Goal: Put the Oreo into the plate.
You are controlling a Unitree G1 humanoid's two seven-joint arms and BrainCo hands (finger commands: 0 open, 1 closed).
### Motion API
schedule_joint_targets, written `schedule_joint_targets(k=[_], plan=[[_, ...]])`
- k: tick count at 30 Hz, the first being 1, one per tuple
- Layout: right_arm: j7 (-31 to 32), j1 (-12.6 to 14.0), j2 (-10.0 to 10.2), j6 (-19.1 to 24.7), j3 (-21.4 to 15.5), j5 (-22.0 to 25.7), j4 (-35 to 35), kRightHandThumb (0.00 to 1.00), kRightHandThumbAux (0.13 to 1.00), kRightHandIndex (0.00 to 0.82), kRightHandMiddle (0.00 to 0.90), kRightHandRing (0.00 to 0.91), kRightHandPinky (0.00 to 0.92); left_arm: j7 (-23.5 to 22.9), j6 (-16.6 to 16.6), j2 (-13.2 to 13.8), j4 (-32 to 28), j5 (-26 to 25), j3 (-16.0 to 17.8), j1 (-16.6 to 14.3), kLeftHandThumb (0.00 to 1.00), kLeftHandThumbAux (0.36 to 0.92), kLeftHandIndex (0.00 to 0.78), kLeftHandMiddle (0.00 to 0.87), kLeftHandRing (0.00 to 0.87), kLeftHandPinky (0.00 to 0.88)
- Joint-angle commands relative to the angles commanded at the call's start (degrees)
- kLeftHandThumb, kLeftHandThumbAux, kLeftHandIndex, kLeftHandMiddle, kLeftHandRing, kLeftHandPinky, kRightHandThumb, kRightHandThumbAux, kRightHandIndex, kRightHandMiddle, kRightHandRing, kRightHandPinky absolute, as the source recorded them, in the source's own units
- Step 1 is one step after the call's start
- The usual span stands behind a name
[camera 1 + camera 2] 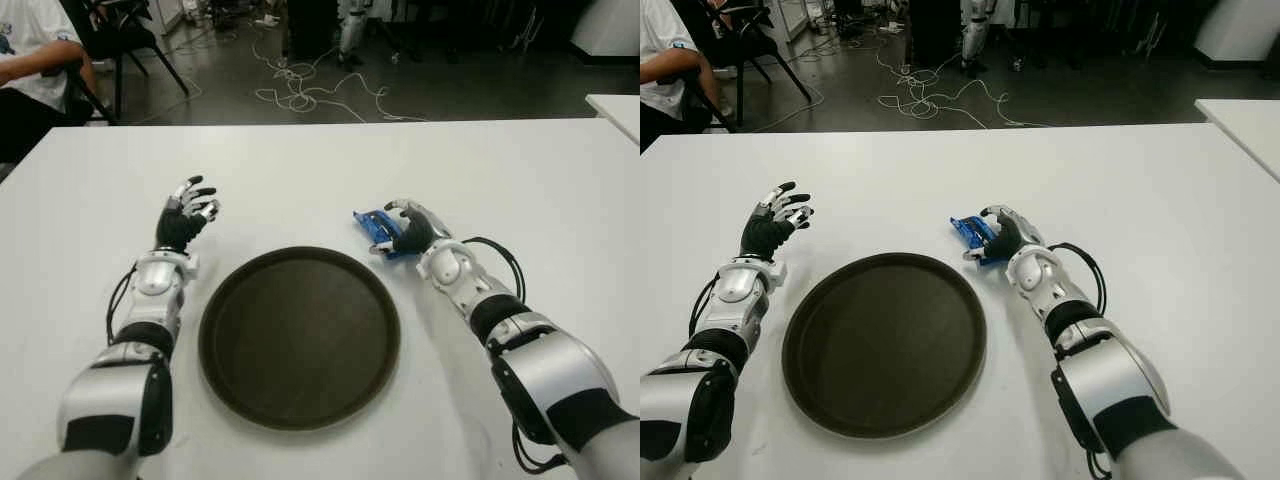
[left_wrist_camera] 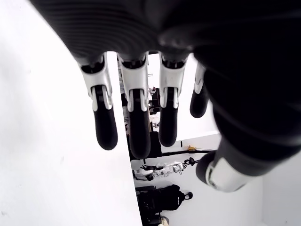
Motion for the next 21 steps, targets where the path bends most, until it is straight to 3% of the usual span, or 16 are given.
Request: schedule_joint_targets(k=[7,21], plan=[[-2.30,0.25,-0.23,-0.55,2.62,-2.79,-0.05,0.000,0.789,0.196,0.145,0.140,0.145,0.17,-0.29,-0.05,-0.14,0.26,-0.27,0.04,0.346,0.728,0.153,0.259,0.298,0.337],[-3.58,0.30,-0.18,-0.48,3.38,-3.21,0.06,0.000,0.876,0.371,0.250,0.232,0.266,0.91,-0.11,-0.20,-0.08,0.62,-0.37,-0.23,0.341,0.721,0.163,0.270,0.299,0.318]])
